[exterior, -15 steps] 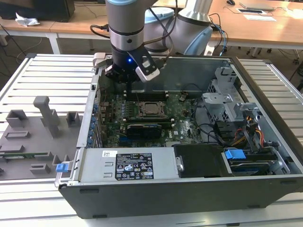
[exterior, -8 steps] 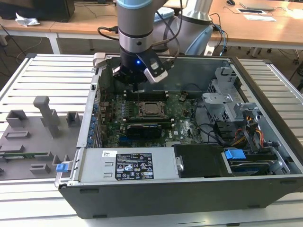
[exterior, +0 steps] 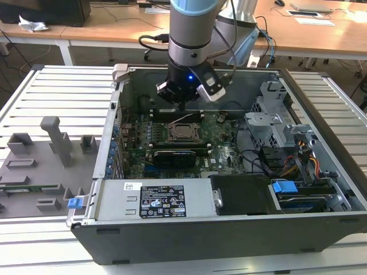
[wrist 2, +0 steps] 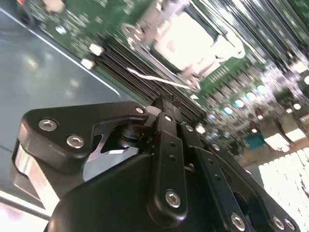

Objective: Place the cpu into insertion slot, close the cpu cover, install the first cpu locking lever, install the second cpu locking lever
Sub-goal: 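Install the first cpu locking lever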

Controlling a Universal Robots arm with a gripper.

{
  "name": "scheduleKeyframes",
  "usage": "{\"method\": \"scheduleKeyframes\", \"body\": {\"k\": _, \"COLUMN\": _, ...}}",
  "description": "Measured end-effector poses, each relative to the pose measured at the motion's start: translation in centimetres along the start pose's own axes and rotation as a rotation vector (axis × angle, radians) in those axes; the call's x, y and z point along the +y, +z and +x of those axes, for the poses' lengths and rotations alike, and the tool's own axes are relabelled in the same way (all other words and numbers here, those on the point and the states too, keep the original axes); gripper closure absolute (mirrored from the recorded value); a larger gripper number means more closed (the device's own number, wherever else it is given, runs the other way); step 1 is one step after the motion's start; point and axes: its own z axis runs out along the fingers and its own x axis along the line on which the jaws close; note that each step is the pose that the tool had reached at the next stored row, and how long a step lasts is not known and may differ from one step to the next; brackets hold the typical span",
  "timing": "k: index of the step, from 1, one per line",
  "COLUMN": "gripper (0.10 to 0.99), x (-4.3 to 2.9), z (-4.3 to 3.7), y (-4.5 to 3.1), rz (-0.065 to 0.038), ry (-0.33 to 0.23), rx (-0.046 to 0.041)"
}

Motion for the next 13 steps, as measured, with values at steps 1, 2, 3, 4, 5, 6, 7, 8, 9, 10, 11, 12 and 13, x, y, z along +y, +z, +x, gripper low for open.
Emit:
{"method": "scheduleKeyframes", "body": {"k": 1, "gripper": 0.98, "x": -0.07, "z": -0.39, "y": 0.02, "rz": 0.0, "ry": 0.0, "rx": 0.0002}}
{"method": "scheduleKeyframes", "body": {"k": 2, "gripper": 0.98, "x": -0.13, "z": -0.7, "y": 0.02, "rz": 0.0, "ry": 0.0, "rx": 0.0}}
{"method": "scheduleKeyframes", "body": {"k": 3, "gripper": 0.98, "x": -0.14, "z": -0.76, "y": 0.02, "rz": 0.0, "ry": 0.0, "rx": 0.0003}}
{"method": "scheduleKeyframes", "body": {"k": 4, "gripper": 0.98, "x": -0.14, "z": -0.76, "y": 0.03, "rz": 0.0, "ry": 0.0, "rx": 0.0002}}
{"method": "scheduleKeyframes", "body": {"k": 5, "gripper": 0.98, "x": -0.14, "z": -0.76, "y": 0.03, "rz": 0.0, "ry": 0.0, "rx": 0.0001}}
{"method": "scheduleKeyframes", "body": {"k": 6, "gripper": 0.98, "x": -0.13, "z": -0.74, "y": 0.03, "rz": 0.0, "ry": 0.0, "rx": -0.0013}}
{"method": "scheduleKeyframes", "body": {"k": 7, "gripper": 0.98, "x": -0.13, "z": -0.7, "y": 0.07, "rz": 0.001, "ry": -0.002, "rx": -0.0061}}
{"method": "scheduleKeyframes", "body": {"k": 8, "gripper": 0.98, "x": -0.15, "z": -0.65, "y": 0.17, "rz": 0.003, "ry": -0.005, "rx": -0.0195}}
{"method": "scheduleKeyframes", "body": {"k": 9, "gripper": 0.98, "x": -0.17, "z": -0.62, "y": 0.24, "rz": 0.004, "ry": -0.007, "rx": -0.0271}}
{"method": "scheduleKeyframes", "body": {"k": 10, "gripper": 0.98, "x": -0.18, "z": -0.6, "y": 0.31, "rz": 0.005, "ry": -0.009, "rx": -0.0327}}
{"method": "scheduleKeyframes", "body": {"k": 11, "gripper": 0.98, "x": -0.21, "z": -0.53, "y": 0.45, "rz": 0.007, "ry": -0.012, "rx": -0.0436}}
{"method": "scheduleKeyframes", "body": {"k": 12, "gripper": 0.98, "x": -0.23, "z": -0.48, "y": 0.57, "rz": 0.008, "ry": -0.014, "rx": -0.0505}}
{"method": "scheduleKeyframes", "body": {"k": 13, "gripper": 0.98, "x": -0.26, "z": -0.36, "y": 0.74, "rz": 0.009, "ry": -0.015, "rx": -0.0565}}
